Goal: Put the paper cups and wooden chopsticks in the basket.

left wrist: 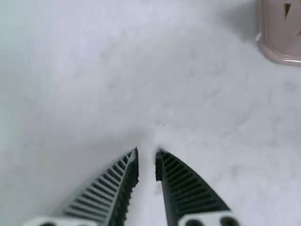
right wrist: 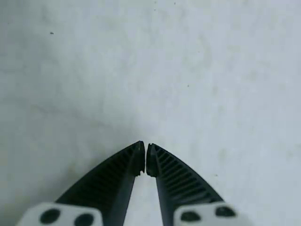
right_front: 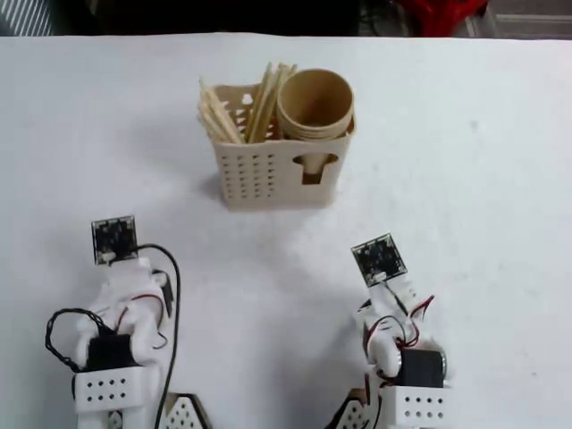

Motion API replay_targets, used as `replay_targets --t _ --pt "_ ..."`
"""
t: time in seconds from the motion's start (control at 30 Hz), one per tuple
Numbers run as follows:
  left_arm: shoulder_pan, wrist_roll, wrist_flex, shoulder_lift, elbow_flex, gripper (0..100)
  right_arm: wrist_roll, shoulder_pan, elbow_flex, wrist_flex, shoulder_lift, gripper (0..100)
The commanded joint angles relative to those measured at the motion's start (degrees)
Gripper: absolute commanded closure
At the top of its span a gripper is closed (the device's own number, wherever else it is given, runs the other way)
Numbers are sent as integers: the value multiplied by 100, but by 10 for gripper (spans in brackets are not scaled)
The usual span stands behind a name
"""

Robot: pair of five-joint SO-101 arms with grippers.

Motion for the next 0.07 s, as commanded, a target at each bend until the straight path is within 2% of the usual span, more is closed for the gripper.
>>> replay_targets --t 0.0,0.03 --pt "-4 44 18 -48 -26 915 44 40 18 31 -57 981" --pt "-4 44 18 -48 -26 915 44 40 18 31 -57 981"
